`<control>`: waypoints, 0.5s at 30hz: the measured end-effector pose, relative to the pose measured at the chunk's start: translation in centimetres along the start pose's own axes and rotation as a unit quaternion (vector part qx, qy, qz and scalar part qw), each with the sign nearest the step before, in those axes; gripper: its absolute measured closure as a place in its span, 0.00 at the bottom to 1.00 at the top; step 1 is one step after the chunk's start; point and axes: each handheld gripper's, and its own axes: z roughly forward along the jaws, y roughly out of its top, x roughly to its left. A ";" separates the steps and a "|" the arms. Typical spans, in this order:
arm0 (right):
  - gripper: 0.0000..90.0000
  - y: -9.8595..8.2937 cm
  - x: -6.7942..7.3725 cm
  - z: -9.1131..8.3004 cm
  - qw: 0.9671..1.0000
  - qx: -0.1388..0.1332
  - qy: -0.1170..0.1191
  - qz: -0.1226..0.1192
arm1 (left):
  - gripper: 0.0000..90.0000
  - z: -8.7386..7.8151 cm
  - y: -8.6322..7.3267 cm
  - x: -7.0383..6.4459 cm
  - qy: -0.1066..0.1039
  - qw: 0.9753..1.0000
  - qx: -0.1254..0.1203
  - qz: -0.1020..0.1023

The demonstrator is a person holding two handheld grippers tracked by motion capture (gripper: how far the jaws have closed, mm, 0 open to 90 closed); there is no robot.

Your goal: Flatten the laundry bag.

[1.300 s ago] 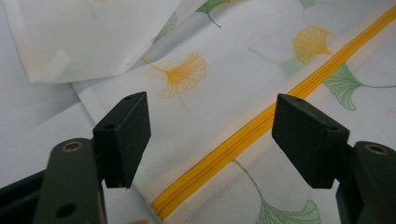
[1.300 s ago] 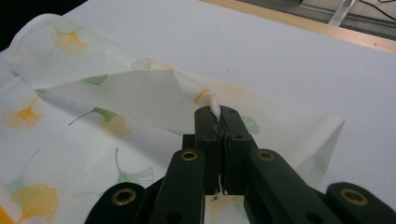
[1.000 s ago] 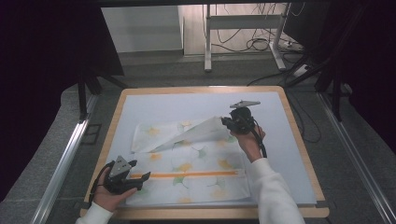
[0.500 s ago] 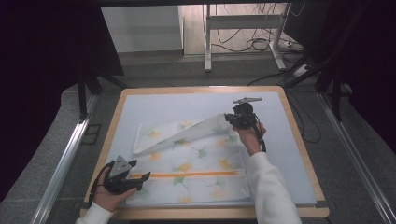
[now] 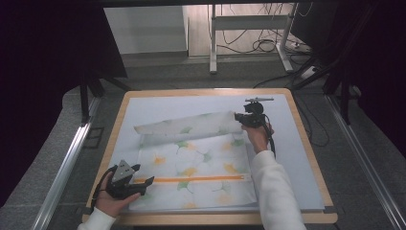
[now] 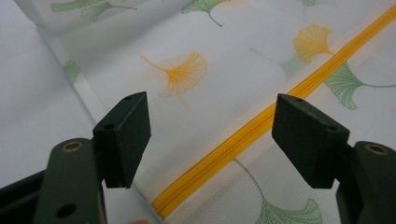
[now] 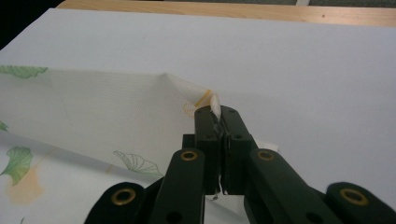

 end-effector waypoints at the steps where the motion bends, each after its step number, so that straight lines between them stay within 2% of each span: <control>1: 0.96 0.1 -0.1 0.2 1.000 -0.005 -0.003 -0.002 | 0.31 0.0 0.0 0.0 0.000 1.000 0.000 0.000; 7: 0.96 0.5 -1.3 1.1 1.000 -0.006 -0.018 0.011 | 0.31 0.0 0.0 0.0 0.000 1.000 -0.001 -0.001; 11: 0.95 0.7 -2.0 1.5 0.999 -0.006 -0.034 0.007 | 0.31 -0.1 0.0 0.0 0.000 1.000 -0.003 0.000; 12: 0.92 0.7 -2.1 1.6 0.999 -0.005 -0.040 0.000 | 0.31 -0.1 0.0 0.0 0.000 1.000 -0.002 0.000; 14: 0.68 0.7 -2.1 1.7 0.998 -0.010 -0.068 -0.008 | 0.31 -0.1 0.1 0.0 0.000 1.000 -0.003 0.000; 15: 0.63 0.7 -2.1 1.6 0.997 -0.016 -0.078 -0.010 | 0.31 -0.1 0.1 0.0 0.000 1.000 -0.003 0.000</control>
